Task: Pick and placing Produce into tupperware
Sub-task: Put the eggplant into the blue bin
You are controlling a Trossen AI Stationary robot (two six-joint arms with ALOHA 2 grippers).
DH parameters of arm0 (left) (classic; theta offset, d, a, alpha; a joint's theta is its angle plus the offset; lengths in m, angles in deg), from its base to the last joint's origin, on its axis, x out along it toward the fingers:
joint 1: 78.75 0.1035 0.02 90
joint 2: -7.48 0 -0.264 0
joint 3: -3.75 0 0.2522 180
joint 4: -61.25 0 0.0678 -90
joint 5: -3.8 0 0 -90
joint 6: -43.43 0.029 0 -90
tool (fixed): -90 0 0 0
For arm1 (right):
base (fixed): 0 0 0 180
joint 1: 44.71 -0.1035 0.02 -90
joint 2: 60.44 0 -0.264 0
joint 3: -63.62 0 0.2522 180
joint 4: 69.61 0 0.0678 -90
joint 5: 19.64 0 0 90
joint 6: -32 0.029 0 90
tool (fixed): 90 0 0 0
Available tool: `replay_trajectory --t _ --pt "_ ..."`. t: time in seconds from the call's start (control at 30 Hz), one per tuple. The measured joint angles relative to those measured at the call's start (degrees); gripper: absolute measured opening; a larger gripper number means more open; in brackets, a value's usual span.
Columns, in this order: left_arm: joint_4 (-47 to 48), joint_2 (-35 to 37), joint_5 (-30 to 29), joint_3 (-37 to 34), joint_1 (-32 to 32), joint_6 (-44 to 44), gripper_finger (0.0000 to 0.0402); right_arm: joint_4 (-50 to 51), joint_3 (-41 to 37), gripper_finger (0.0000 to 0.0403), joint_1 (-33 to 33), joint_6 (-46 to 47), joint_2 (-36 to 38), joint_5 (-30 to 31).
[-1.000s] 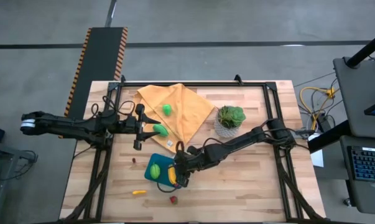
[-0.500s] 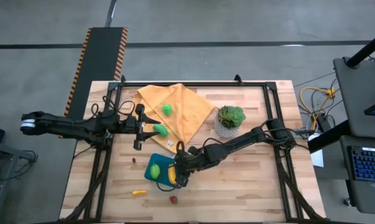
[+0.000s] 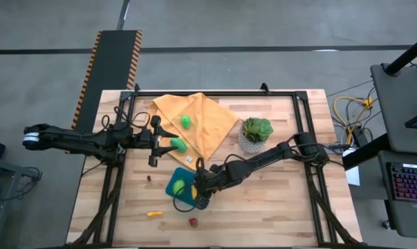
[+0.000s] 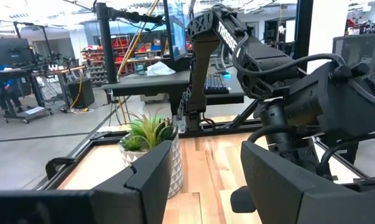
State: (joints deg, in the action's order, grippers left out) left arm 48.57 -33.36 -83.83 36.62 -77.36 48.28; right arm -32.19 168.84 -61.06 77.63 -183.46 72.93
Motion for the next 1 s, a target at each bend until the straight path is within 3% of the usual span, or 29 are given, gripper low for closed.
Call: replay_trajectory --t 0.57,1.0 --pt "0.0 0.0 0.0 0.0 0.0 0.0 0.0178 0.2 0.0 0.0130 0.1 -0.6 0.2 0.0" --pt "0.0 0.0 0.0 0.0 0.0 0.0 0.0178 0.2 0.0 0.0196 0.1 -1.6 0.5 0.0"
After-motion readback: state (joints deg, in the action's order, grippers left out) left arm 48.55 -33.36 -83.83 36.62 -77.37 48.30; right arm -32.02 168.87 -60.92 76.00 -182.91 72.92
